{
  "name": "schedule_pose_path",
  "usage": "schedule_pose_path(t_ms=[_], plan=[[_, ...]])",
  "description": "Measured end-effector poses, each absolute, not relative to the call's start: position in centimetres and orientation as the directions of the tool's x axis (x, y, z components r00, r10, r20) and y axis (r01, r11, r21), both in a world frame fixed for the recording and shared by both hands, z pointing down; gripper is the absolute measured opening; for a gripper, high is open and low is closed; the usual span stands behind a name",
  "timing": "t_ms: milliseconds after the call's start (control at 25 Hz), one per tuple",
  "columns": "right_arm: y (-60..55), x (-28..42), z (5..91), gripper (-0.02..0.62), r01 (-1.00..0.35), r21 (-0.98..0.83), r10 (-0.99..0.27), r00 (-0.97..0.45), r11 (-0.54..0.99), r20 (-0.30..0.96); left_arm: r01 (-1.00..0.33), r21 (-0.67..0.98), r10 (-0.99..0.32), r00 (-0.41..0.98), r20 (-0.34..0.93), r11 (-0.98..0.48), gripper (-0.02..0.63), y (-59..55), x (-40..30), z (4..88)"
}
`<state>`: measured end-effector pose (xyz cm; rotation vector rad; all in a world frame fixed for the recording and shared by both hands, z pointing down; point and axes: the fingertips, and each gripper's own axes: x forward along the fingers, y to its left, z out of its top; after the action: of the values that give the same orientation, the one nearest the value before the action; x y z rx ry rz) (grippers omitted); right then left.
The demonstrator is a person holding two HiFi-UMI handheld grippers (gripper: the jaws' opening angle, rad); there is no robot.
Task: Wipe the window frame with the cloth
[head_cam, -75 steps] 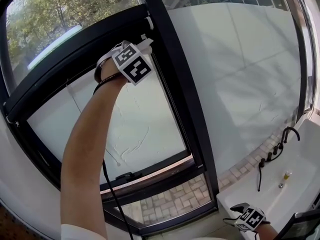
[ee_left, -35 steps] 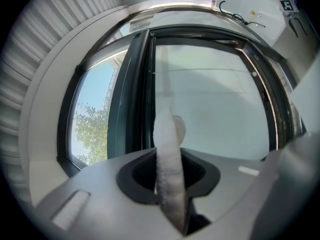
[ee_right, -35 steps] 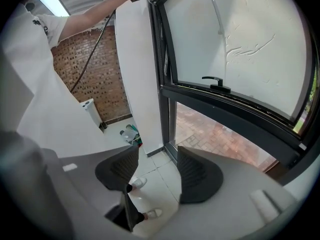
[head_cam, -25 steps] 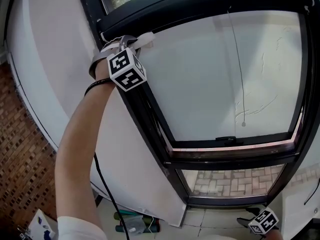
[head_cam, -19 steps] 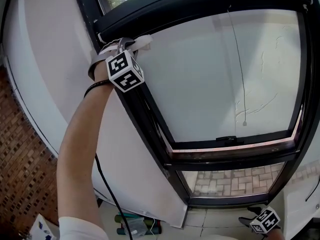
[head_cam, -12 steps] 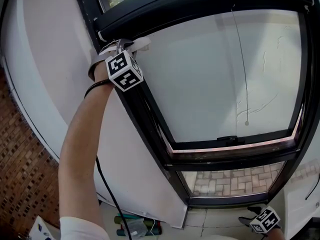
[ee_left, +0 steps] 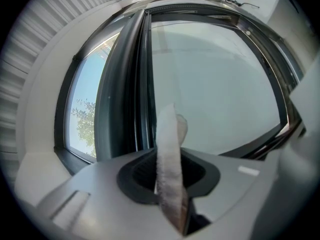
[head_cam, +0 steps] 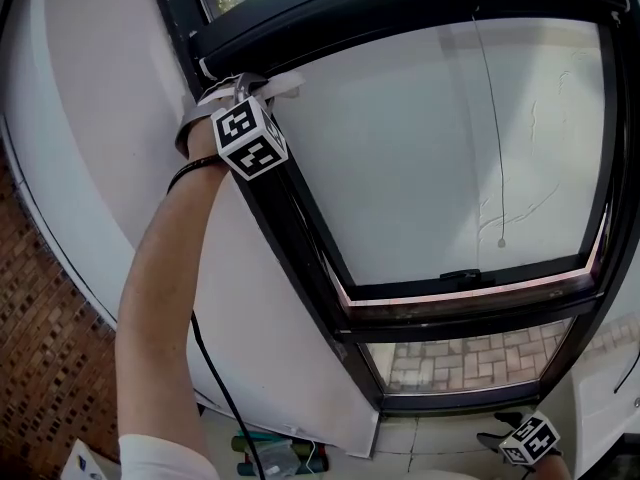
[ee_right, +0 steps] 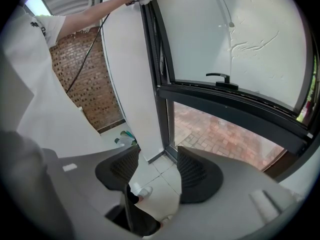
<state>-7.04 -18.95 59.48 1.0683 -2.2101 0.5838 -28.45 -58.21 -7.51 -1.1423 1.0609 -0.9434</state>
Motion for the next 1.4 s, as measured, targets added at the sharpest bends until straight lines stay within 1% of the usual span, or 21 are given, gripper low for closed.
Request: schedule_pose_path(t_ms=[320,480,680,800,1080,1200,1400], plan=[[-18.6,-9.1,59.3,0.245,-0.805,-0.116,-0.543,-0.491,0.582,0.682,0.062,-0.980,-0.949,0.267,-0.167,0.190,0.103,-56.1,-29.3,-7.5],[-17.9,-10.0,59.3,0.245,-0.804,-0.114,-0.538,-0.489,0.584,0.687,0.047,-0.978,-0.943,0.277,-0.184,0.204,0.103,-54.4,-30.2,-8.1],[-16.0,-11.2,58.9,0.245,-0.807,-0.110,-0.528,-0.475,0.580,0.703,0.005,-0.981,-0.918,0.354,-0.178,0.192,0.103,-50.7,-30.5,-7.5],[-15.0,-10.0,58.2,0.245,-0.818,-0.070,-0.540,-0.439,0.571,0.718,-0.019,-0.985,-0.902,0.398,-0.166,0.173,0.103,-48.5,-30.4,-6.0],[-12.1,-5.9,55.8,0.245,-0.846,-0.007,-0.614,-0.392,0.533,0.685,-0.100,-0.994,-0.888,0.451,-0.095,0.055,0.103,-40.9,-29.7,0.3],[-9.6,-3.8,53.9,0.245,-0.859,0.016,-0.654,-0.377,0.512,0.656,-0.171,-0.984,-0.847,0.530,-0.049,-0.050,0.104,-35.3,-28.2,4.8],[-4.0,0.0,52.4,0.244,-0.875,0.028,-0.691,-0.362,0.484,0.626,-0.276,-0.940,-0.768,0.640,-0.023,-0.202,0.104,-26.1,-24.6,13.7]])
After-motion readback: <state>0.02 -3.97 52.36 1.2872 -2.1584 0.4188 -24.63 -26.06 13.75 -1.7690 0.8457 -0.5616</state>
